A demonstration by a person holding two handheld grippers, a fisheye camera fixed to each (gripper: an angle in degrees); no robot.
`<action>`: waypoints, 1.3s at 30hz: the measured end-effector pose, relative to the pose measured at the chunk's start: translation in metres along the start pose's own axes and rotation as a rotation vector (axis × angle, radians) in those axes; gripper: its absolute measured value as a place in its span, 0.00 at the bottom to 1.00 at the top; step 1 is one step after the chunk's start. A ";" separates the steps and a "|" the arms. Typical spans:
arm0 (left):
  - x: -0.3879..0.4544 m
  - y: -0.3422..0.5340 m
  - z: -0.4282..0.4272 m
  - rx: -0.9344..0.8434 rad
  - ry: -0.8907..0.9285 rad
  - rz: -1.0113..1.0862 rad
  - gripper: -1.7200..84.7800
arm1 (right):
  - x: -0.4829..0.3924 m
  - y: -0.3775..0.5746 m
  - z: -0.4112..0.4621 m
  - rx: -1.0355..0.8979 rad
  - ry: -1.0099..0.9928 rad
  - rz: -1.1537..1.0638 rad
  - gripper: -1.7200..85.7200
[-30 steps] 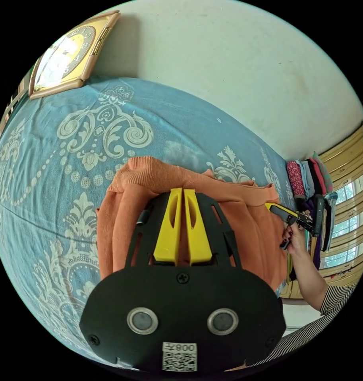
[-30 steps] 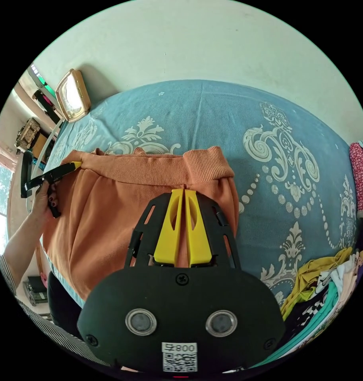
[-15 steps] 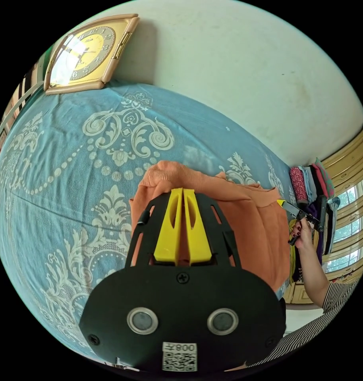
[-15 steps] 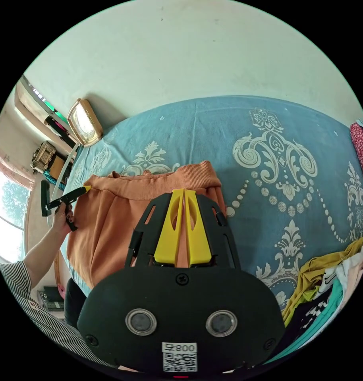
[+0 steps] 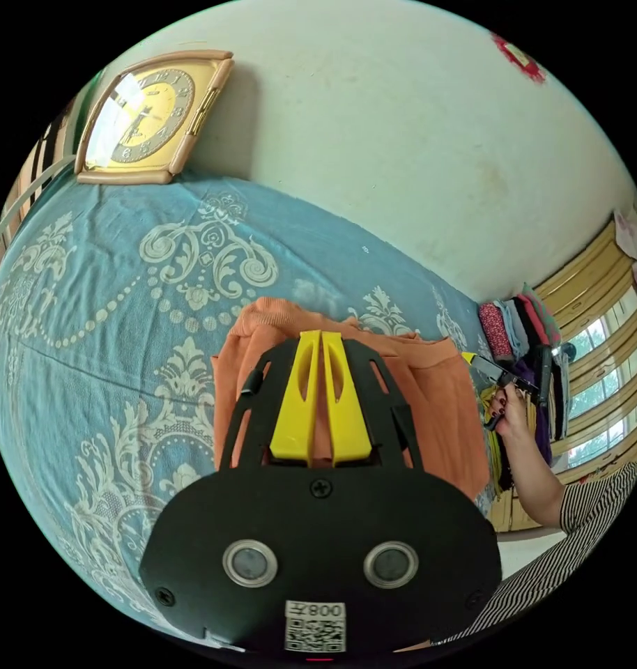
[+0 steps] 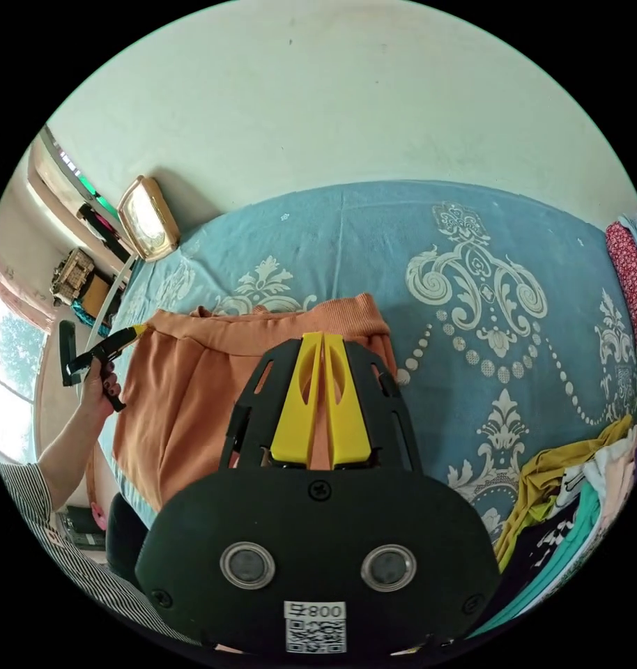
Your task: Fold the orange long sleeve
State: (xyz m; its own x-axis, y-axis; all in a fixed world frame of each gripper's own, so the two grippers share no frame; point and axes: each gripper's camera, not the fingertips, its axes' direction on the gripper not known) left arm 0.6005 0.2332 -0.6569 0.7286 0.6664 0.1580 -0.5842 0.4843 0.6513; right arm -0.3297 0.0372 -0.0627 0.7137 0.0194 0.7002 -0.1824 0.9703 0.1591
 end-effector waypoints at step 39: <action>-0.024 0.058 -0.129 0.012 -0.050 -0.035 0.02 | 0.018 0.027 0.053 -0.059 -0.049 -0.044 0.02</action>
State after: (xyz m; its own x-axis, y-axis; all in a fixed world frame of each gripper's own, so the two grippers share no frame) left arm 0.5033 0.3185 -0.7181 0.7653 0.6203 0.1718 -0.5544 0.4996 0.6656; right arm -0.3571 0.0511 -0.0091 0.6861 -0.0338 0.7267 -0.1105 0.9825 0.1500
